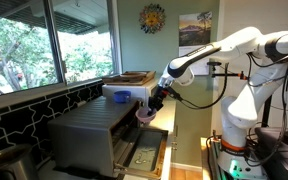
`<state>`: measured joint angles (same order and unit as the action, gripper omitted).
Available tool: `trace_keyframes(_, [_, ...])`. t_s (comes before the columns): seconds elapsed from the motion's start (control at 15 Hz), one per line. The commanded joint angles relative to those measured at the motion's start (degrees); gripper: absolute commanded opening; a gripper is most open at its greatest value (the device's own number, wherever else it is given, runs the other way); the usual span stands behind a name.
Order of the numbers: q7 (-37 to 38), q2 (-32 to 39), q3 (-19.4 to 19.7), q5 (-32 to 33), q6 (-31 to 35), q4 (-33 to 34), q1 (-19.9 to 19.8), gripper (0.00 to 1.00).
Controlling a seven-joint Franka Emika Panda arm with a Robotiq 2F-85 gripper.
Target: Remove the purple bowl from the oven and pour the liquid from the bowl into the blue mug then set the bowl on top of the oven
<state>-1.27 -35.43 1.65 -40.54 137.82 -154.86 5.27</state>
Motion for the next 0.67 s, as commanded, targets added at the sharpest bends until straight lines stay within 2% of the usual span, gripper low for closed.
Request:
trace_keyframes(0.0, [-2.0, -3.0, 2.9, 1.0, -6.6, 1.0, -0.3, 0.04])
trace_keyframes(0.13, [-2.9, -3.9, 4.0, -0.6, -8.1, 1.6, -0.1, 0.04])
trace_keyframes(0.2, [-1.7, -2.1, 2.2, -0.3, -5.7, 1.6, -0.5, 0.17])
trace_keyframes(0.53, [-2.2, -3.0, 3.0, -0.4, -6.9, 2.0, -0.7, 0.17])
trace_keyframes(0.6, [-2.2, -3.0, 3.0, -0.4, -6.9, 2.0, -0.7, 0.04])
